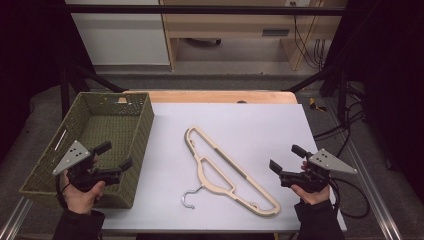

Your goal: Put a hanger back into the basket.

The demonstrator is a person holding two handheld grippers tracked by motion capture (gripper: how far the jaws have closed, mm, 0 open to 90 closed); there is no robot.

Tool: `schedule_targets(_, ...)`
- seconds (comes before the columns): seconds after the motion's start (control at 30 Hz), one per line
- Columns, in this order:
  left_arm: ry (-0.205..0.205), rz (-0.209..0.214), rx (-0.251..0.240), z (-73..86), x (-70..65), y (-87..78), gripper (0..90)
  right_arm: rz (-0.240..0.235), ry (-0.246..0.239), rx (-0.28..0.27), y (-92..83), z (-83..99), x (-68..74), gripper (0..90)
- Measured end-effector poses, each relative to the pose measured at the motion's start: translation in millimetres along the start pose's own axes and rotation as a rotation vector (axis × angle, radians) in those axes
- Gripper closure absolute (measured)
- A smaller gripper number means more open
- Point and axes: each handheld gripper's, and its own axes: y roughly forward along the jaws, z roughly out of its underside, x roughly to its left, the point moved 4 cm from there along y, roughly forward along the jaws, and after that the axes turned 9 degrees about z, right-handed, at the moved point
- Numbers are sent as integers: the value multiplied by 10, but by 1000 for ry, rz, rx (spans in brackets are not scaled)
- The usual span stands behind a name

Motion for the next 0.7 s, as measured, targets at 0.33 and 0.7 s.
schedule_targets(0.33,29,46,32,-56,-224,191,65,-14,-17,13,28,-10,97,48)
schedule_targets(0.7,64,111,113,33,-555,481,100,-47,-38,27,63,-5,232,49)
